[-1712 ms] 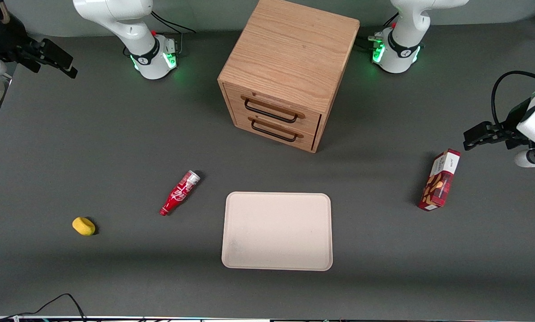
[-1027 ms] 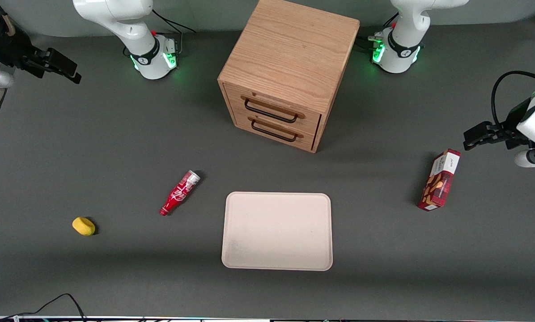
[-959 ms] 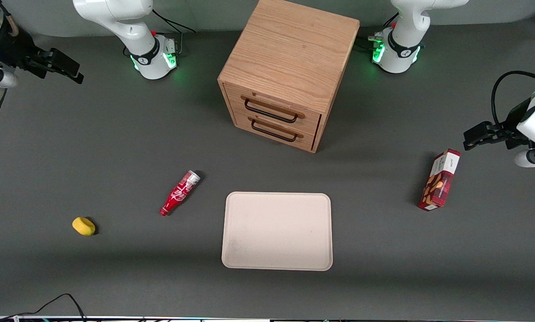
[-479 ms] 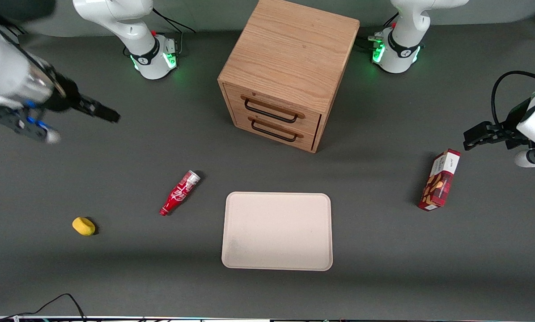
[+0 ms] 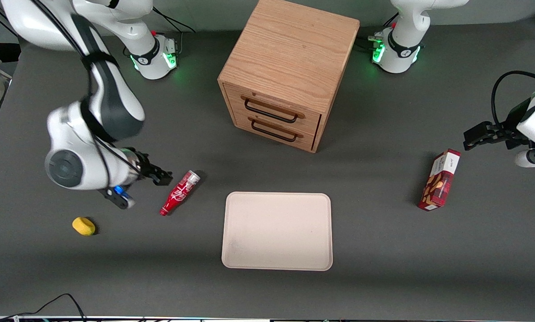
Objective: Place coke bottle on tray
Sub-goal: 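Move the right gripper down toward the red Coca-Cola bottle, then close the right gripper around the bottle's body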
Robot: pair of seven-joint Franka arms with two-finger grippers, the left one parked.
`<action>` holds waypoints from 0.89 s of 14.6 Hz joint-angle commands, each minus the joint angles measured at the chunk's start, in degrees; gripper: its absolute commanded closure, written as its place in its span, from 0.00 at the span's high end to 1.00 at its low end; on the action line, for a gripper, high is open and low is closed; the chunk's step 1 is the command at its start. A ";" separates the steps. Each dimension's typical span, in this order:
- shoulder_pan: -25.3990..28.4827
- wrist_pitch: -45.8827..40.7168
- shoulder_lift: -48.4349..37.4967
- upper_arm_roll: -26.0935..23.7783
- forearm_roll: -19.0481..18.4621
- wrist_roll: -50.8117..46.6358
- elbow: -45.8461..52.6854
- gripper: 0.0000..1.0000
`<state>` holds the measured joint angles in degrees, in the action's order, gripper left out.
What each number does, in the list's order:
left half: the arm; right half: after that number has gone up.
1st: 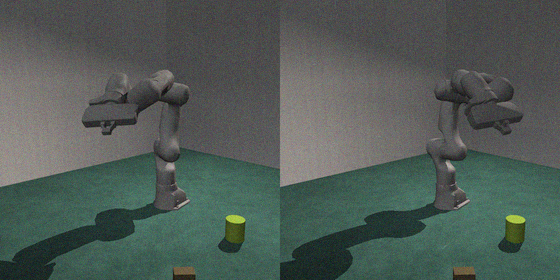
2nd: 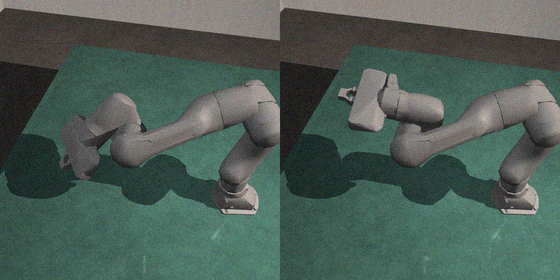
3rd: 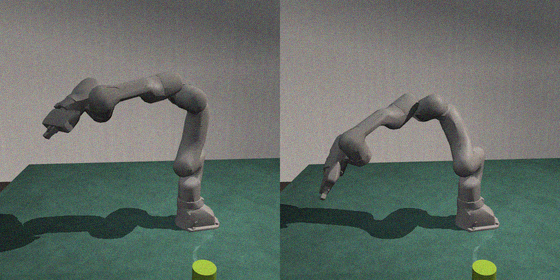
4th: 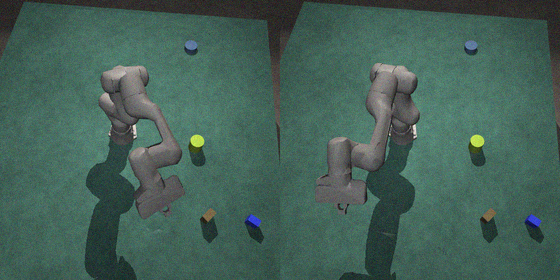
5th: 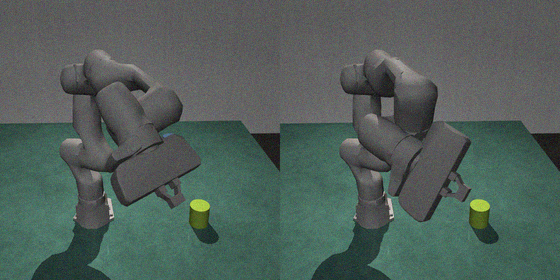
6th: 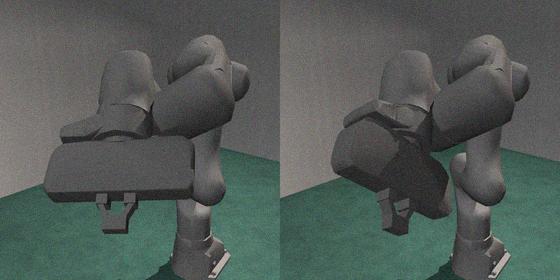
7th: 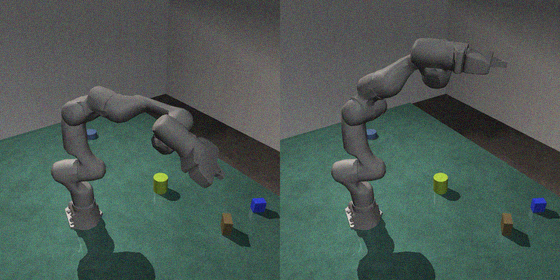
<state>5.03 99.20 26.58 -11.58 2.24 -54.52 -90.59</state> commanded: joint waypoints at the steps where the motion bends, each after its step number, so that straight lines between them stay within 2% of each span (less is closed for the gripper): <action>1: -0.02 9.83 -0.04 -0.37 -1.89 -2.08 -7.74 1.00; 6: -0.02 22.06 4.26 -0.37 -6.28 -5.50 -11.88 1.00; 13: -0.02 31.83 7.60 -0.37 -6.37 -5.51 -15.67 1.00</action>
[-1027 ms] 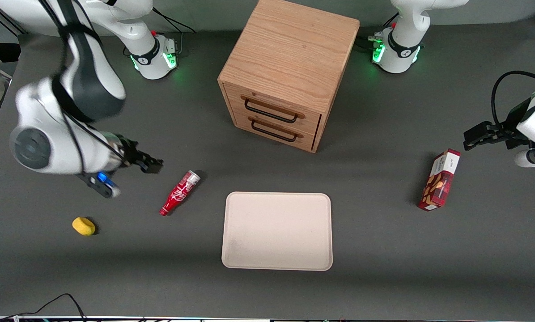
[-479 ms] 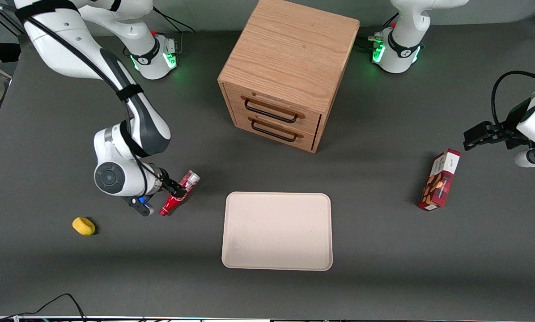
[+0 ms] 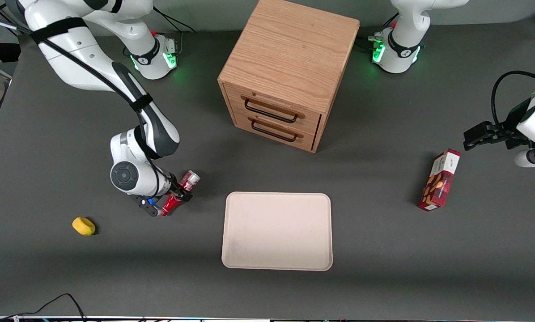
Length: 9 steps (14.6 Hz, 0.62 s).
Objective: Place coke bottle on tray
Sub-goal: 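Close the right gripper around the bottle's body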
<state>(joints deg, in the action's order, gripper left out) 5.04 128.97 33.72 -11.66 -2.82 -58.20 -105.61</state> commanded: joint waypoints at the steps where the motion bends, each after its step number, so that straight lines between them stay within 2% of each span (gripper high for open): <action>1: -0.03 3.03 0.82 -0.29 -1.31 -1.83 -0.74 1.00; 4: -0.11 4.44 1.44 -0.29 -2.63 -1.83 -1.62 1.00; 5: -0.20 4.44 1.44 -0.29 -2.72 -1.83 -1.62 0.94; 6: -0.20 4.70 1.52 -0.29 -2.72 -1.83 -1.70 0.81; 7: -0.11 5.14 1.53 -0.29 -2.89 -1.74 -1.97 0.63; 9: -0.11 5.24 1.44 -0.29 -4.21 -1.74 -1.97 0.07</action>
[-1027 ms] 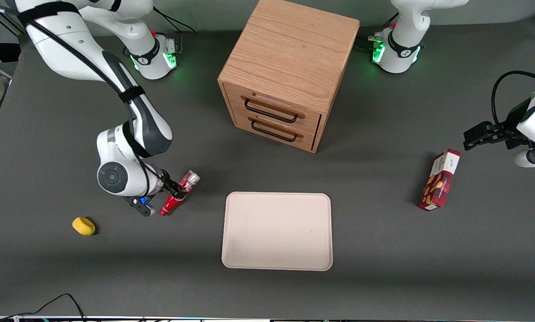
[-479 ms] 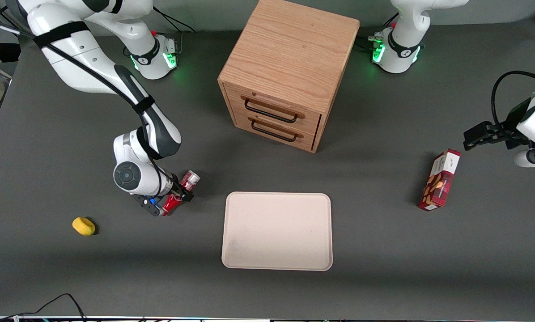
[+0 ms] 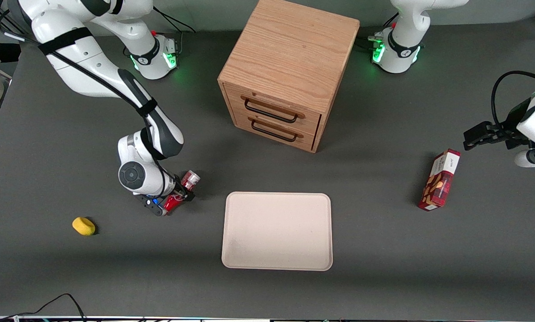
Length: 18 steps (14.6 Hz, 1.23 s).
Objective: Place coke bottle on tray
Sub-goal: 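Close the right gripper around the bottle's body, then lift the bottle and tilt it upright with the right gripper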
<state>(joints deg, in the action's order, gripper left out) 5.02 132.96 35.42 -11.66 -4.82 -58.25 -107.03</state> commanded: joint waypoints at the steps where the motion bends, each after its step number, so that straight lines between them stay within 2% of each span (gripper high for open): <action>1: -0.01 1.16 -0.44 -0.38 -2.21 -1.70 -0.46 0.00; 4: -0.09 -1.81 -2.71 -1.43 -2.39 -0.73 0.06 0.00; 6: -0.18 -10.49 -6.31 -1.69 -3.53 1.72 2.77 0.00; 12: -0.18 -34.57 -15.55 -4.15 -3.09 12.27 15.94 0.00; 15: -0.18 -46.89 -14.86 -9.41 -3.00 13.07 28.85 0.00; 18: -0.18 -48.59 -14.42 -14.16 -3.00 13.25 35.03 0.00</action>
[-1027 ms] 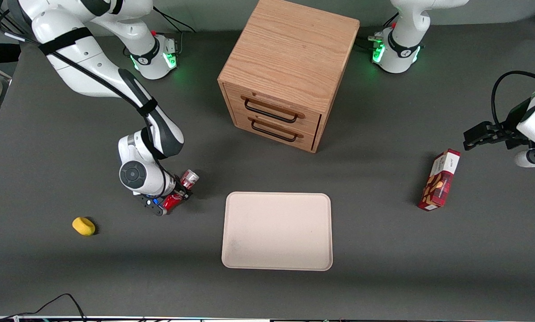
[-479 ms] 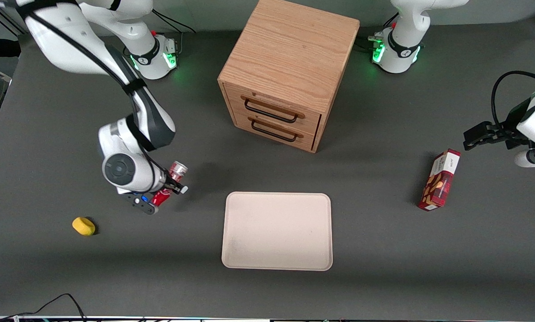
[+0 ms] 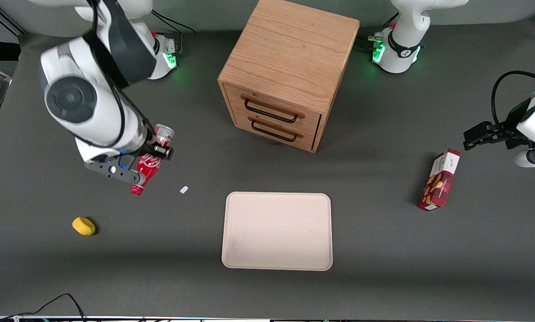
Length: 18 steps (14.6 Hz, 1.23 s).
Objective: Place coke bottle on tray
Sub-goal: 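Carry the upright bottle over the cream tray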
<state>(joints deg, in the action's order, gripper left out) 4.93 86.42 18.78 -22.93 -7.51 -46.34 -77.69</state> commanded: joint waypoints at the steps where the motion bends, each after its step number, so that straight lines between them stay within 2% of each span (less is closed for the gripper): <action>1: -0.01 -1.61 3.01 -4.21 -0.39 1.34 6.84 0.00; 5: 0.78 5.13 11.26 -10.10 -0.66 0.73 12.82 0.00; 8: 2.45 15.15 16.71 -10.90 -0.66 0.64 12.74 0.00; 12: 4.56 23.69 23.05 -10.99 -1.10 0.46 12.12 0.00; 15: 4.39 26.25 28.05 -10.99 -6.44 1.42 11.94 0.00; 18: 4.04 26.78 31.58 -10.03 -8.21 4.06 11.94 0.00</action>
<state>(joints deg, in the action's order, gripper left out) 9.09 113.07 47.72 -32.73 -13.48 -44.67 -68.48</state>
